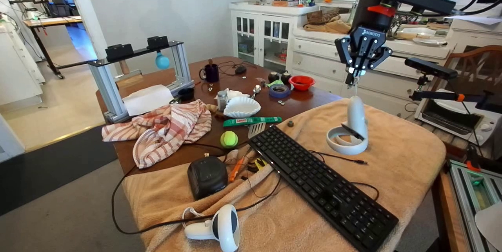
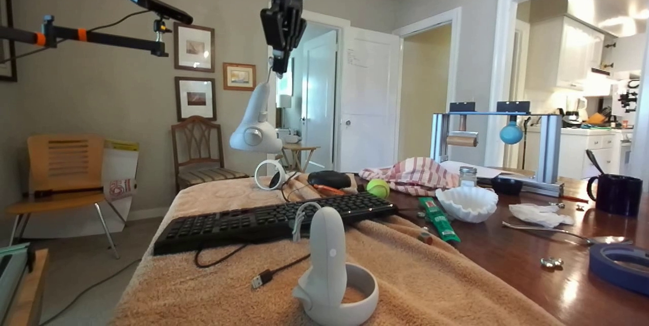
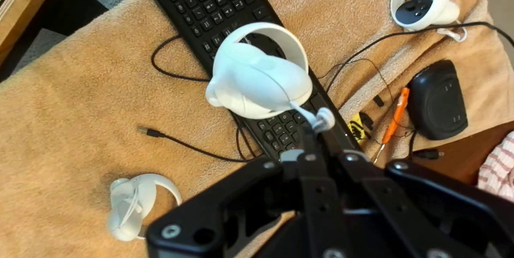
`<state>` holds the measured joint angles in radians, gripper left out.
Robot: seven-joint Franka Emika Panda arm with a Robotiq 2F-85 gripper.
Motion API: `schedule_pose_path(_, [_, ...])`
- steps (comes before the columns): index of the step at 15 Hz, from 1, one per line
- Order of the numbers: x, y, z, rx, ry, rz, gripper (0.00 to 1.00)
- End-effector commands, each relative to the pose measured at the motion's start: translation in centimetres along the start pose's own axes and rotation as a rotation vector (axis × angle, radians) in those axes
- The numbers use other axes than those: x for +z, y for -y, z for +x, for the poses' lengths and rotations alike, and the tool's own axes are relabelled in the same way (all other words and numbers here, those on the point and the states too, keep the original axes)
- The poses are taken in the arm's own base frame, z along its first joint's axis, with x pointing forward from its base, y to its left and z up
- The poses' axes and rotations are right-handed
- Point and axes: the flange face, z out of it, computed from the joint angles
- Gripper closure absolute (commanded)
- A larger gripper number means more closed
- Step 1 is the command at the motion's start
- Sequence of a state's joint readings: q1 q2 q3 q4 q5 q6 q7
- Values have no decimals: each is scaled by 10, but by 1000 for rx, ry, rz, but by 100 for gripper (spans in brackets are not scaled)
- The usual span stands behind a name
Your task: Move one console from the left to right.
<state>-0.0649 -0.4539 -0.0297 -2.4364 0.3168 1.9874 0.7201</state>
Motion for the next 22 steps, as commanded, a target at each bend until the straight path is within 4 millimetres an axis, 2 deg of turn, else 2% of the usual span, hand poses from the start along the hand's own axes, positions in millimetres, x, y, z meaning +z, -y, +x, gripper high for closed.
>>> schedule_pose_path(1, [-2,-32,19,106,17,58,99])
schedule_pose_path(7, [-8,-75,73,291,23,119,99])
schedule_pose_path(11, [-5,-103,111,402,28,164,99])
schedule_pose_path(19, [0,-132,183,548,13,248,99])
schedule_pose_path(22, [6,-140,203,582,22,259,99])
